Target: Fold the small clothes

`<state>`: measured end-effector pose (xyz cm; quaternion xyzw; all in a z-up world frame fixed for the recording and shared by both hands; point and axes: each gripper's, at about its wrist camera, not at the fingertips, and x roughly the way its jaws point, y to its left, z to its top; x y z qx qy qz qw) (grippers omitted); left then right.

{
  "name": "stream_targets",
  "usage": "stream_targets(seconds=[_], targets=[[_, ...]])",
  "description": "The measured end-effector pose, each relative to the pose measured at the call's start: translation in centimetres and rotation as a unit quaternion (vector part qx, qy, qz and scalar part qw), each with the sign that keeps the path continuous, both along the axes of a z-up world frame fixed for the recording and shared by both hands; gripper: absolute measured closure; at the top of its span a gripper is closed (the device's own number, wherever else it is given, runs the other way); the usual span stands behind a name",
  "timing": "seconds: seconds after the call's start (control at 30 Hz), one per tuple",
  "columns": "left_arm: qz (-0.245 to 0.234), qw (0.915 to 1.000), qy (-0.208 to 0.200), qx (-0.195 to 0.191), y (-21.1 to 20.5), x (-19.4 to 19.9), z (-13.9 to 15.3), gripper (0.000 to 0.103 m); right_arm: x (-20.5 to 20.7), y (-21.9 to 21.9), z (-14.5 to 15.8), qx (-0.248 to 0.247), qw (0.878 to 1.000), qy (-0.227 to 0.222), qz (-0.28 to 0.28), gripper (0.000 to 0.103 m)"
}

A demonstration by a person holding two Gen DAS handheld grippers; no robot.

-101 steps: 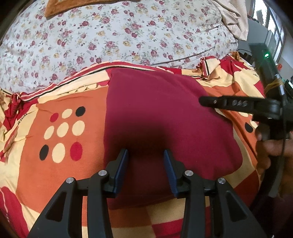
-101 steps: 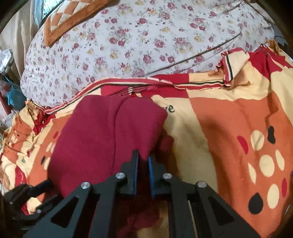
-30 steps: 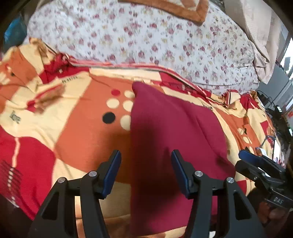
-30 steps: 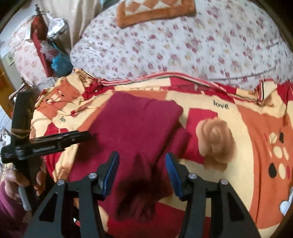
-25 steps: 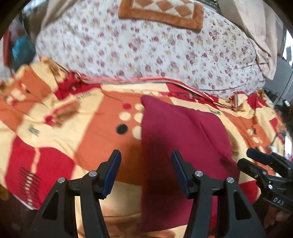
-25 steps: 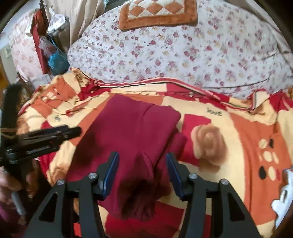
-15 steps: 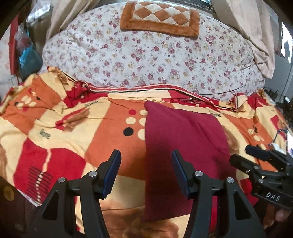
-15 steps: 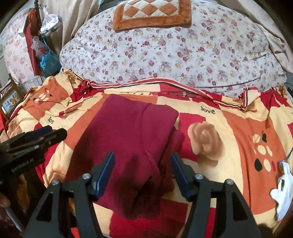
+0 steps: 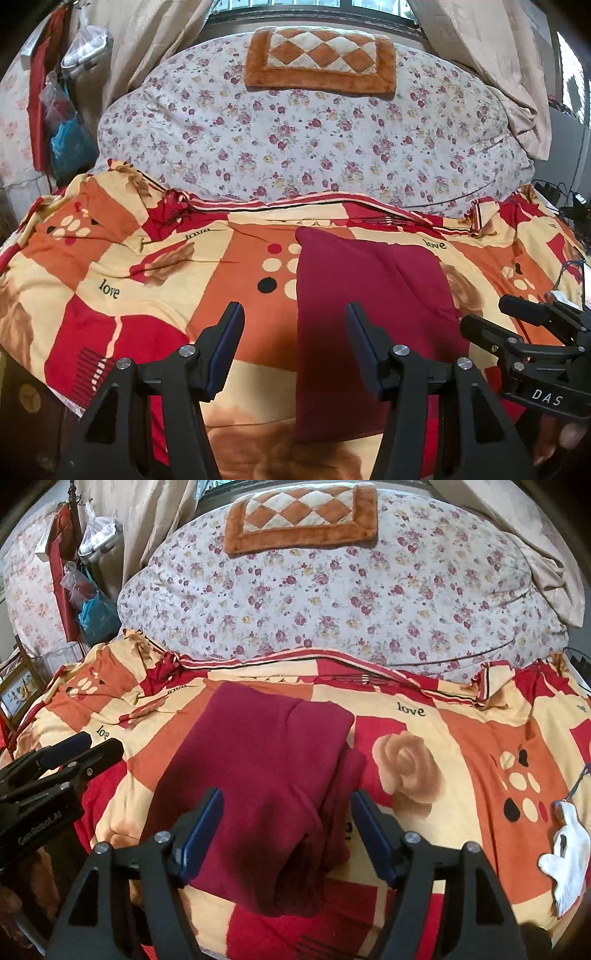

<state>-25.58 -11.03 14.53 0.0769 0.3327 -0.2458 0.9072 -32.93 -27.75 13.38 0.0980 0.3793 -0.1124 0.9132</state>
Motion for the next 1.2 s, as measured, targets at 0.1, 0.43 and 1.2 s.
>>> stream_targets(seconds=[0.1,0.43,1.2], targets=[[0.001,1.0000,0.001,0.000,0.0,0.0,-0.1,0.067,0.0,0.0,0.0,-0.002,1.000,0.000,0.000,0.027],[0.002,0.9998,0.020,-0.002,-0.1,0.2,-0.4,0.067,0.0,0.0,-0.1,-0.005,1.000,-0.001,-0.008,0.024],[0.001,0.9996,0.029,-0.006,0.0,0.5,-1.2,0.067,0.0,-0.4,-0.4,0.001,1.000,0.007,-0.015,0.021]])
